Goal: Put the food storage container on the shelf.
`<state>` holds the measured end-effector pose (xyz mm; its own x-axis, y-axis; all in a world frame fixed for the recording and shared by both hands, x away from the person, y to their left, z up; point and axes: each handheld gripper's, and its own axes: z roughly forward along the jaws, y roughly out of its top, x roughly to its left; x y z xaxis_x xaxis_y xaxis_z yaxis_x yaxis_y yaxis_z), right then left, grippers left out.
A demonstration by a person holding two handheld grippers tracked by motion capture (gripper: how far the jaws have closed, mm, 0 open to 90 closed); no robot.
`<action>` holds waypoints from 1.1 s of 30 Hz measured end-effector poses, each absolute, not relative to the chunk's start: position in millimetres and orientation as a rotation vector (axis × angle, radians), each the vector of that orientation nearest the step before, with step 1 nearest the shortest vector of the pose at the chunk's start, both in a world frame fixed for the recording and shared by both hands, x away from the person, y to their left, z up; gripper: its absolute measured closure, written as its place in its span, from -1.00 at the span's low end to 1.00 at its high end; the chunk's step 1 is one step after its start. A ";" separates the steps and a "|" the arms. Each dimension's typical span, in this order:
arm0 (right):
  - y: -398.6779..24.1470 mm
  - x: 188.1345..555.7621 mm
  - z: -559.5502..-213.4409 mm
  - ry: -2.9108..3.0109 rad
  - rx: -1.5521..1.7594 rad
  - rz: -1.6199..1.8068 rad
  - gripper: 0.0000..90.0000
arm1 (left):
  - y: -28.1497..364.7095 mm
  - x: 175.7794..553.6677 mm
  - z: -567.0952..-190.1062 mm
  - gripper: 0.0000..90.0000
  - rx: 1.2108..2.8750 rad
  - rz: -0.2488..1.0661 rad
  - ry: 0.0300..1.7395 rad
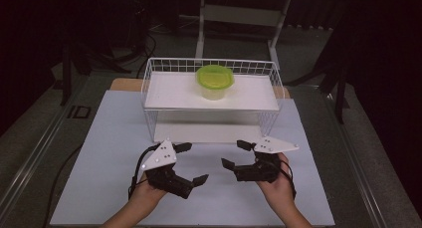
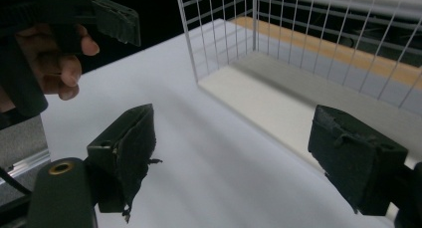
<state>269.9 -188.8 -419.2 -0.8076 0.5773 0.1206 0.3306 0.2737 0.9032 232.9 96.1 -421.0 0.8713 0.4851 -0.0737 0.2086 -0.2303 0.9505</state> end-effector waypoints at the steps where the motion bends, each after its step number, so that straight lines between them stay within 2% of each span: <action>1: -189.6 268.7 -422.3 2.316 0.842 1.554 -0.59 | 95.5 231.8 -423.8 -0.98 1.815 0.276 0.520; 9: -195.9 259.9 -441.5 2.331 0.855 1.559 -0.59 | 98.9 226.4 -448.3 -0.98 1.833 0.219 0.552; 23: -207.2 247.6 -469.2 2.404 0.854 1.493 -0.59 | 115.8 218.9 -478.0 -0.98 1.864 0.234 0.605; 33: -224.4 244.9 -480.9 2.352 0.860 1.495 -0.60 | 121.6 219.1 -480.5 -0.98 1.843 0.245 0.611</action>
